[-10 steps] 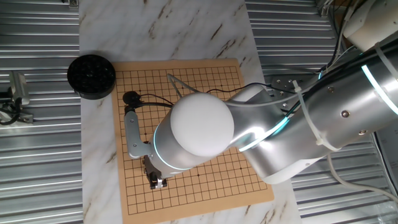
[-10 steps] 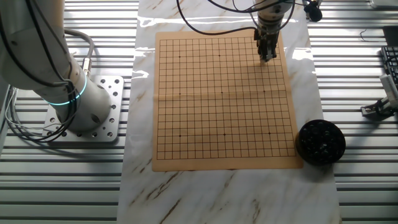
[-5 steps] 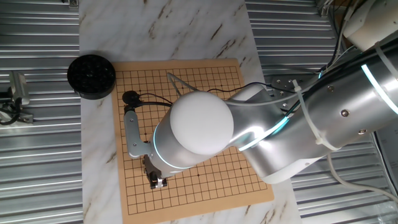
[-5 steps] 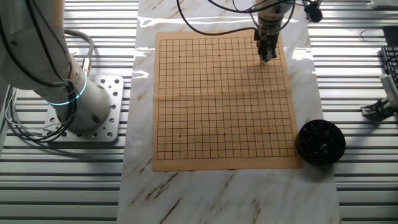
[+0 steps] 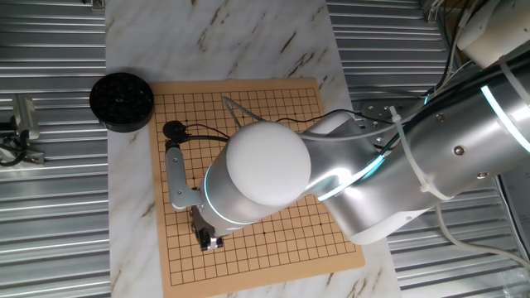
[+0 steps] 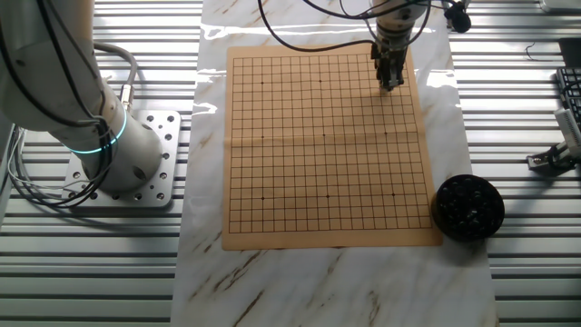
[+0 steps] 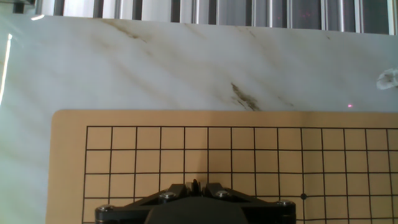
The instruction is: Play the first move as black on the 3-4 point in the upper right corner of the Go board
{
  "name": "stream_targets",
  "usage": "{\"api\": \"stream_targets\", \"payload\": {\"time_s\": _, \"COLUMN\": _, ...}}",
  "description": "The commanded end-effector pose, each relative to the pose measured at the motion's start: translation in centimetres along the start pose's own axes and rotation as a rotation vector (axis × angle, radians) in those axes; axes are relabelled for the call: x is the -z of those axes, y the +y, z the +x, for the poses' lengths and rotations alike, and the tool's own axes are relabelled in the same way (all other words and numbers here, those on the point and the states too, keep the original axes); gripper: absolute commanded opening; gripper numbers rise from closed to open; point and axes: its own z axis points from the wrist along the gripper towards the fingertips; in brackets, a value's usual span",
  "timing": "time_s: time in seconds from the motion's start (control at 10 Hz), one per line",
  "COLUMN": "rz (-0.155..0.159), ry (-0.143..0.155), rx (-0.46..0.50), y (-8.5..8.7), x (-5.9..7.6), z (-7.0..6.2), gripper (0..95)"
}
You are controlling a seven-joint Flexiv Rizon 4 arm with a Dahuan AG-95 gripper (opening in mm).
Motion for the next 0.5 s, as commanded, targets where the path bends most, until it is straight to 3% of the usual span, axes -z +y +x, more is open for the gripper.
{"api": "stream_targets", "payload": {"time_s": 0.1, "rz": -0.003, "ry": 0.002, "rx": 0.001, "y": 0.05, "x": -0.03, "z": -0.01, "gripper": 19.0}}
{"api": "stream_targets", "payload": {"time_s": 0.5, "rz": -0.007, "ry": 0.004, "rx": 0.001, "y": 0.05, "x": -0.03, "z": -0.02, "gripper": 19.0}}
